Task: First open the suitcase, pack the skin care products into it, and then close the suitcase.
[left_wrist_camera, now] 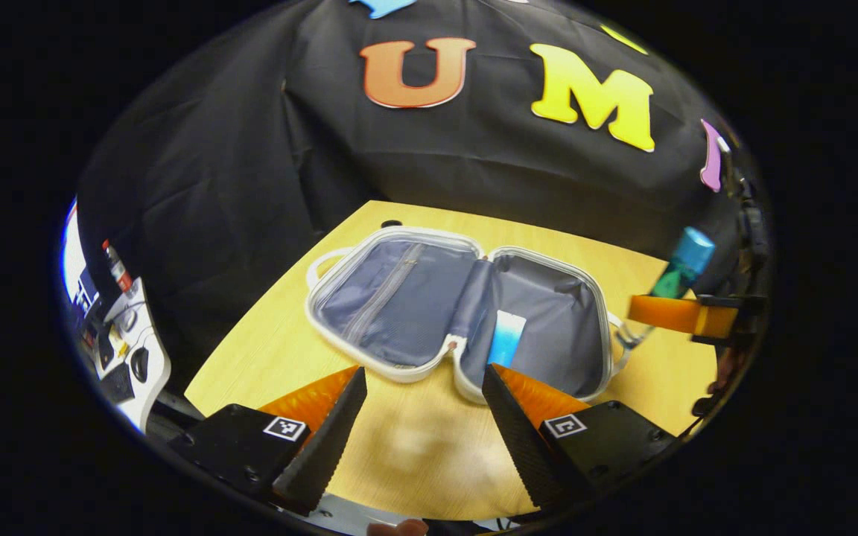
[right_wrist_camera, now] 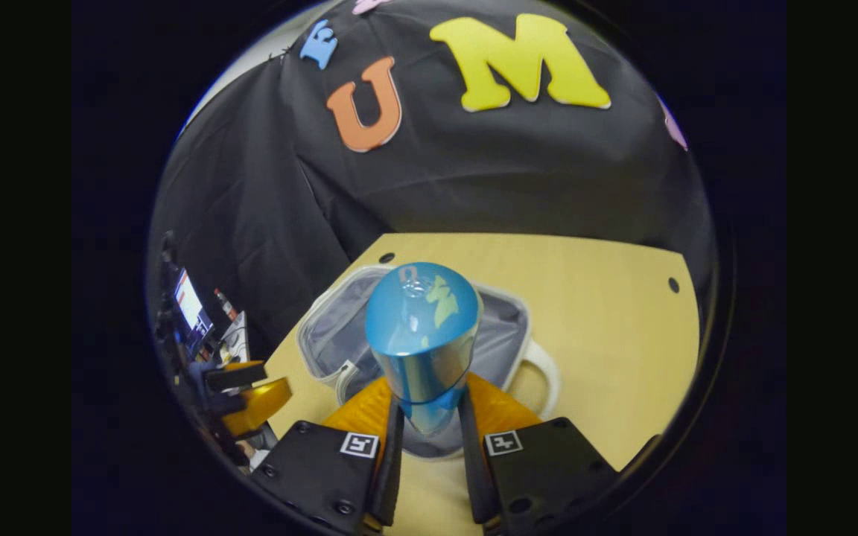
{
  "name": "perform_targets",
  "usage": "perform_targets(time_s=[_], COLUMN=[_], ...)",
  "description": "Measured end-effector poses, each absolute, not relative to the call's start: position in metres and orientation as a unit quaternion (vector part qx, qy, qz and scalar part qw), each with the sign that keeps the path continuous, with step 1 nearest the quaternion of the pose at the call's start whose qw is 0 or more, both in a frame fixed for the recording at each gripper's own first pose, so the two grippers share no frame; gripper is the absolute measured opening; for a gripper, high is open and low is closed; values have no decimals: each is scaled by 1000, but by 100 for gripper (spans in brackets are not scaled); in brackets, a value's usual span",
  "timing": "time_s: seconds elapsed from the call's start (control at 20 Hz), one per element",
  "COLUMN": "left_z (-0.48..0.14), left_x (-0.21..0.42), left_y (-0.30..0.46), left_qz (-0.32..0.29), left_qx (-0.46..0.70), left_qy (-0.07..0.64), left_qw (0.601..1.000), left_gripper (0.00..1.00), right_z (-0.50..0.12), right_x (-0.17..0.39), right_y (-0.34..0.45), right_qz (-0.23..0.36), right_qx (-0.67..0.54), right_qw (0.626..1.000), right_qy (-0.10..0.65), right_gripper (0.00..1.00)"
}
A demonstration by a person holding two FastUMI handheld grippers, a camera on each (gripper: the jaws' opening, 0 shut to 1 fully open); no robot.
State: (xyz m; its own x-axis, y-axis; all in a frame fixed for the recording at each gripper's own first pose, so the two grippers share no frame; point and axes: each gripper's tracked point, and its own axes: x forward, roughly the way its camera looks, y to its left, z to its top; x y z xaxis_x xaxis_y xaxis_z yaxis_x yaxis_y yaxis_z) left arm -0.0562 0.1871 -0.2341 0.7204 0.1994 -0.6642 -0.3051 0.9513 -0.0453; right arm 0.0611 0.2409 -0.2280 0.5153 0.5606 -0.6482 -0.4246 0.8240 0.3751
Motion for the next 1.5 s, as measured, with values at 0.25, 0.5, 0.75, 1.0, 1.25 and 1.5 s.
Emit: perform_targets(time_s=[0.25,0.5,0.75,1.0,1.25,1.5], left_z=[-233,-229,-227,-219,-204,-190], left_x=[-91,-93,-83,-76,-68,-48], left_y=[229,253,256,256,258,262], left_qz=[150,150,144,138,127,111], left_qx=[-89,-81,-93,-92,-88,-80], left_qy=[343,333,323,312,292,261], left_qw=[923,928,931,935,944,956], left_gripper=[100,100,100,100,100,100], right_z=[-309,-336,-348,-355,-355,-343], right_x=[57,58,78,82,83,74], right_y=[274,285,288,287,289,279], right_qz=[248,217,173,147,134,141], right_qx=[83,81,93,80,78,63], right_qw=[826,813,805,797,793,802], right_qy=[499,534,559,581,589,577], right_gripper=[36,33,35,36,40,45])
